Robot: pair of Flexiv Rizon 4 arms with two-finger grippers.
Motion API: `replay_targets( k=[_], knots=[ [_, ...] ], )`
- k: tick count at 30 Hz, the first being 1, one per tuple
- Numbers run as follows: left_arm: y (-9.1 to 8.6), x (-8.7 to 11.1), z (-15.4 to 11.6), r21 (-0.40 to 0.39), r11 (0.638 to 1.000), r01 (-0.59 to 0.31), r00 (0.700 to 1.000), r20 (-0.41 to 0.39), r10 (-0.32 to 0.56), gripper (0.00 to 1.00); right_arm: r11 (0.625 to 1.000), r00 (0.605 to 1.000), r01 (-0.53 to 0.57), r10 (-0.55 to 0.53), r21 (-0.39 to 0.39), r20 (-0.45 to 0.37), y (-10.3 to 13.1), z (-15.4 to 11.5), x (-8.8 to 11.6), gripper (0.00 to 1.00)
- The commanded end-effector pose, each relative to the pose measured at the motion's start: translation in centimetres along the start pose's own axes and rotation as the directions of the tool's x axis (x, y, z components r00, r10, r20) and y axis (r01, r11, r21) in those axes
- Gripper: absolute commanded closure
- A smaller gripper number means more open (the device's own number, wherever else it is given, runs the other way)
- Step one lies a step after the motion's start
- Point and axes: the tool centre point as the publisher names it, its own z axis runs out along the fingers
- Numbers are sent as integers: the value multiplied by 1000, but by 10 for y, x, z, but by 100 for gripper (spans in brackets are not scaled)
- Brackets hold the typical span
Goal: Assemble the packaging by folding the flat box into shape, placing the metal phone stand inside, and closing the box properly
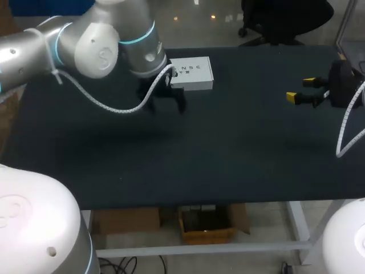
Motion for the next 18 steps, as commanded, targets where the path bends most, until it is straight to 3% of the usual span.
replay_targets(
  k=[1, 8, 18],
  knots=[
    [57, -8, -16, 498, 867, -18, 999, -28, 37, 0, 1000, 1000, 1, -1, -3, -3, -1, -1, 0, 0],
    [59, -21, -21, 520, 853, -40, 991, -92, 102, 0, 1000, 1000, 1, -1, -3, -3, -1, -1, 0, 0],
    [46, -28, -26, 480, 876, -48, 970, -186, 156, 0, 1000, 1000, 1, -1, -3, -3, -1, -1, 0, 0]
  ],
)
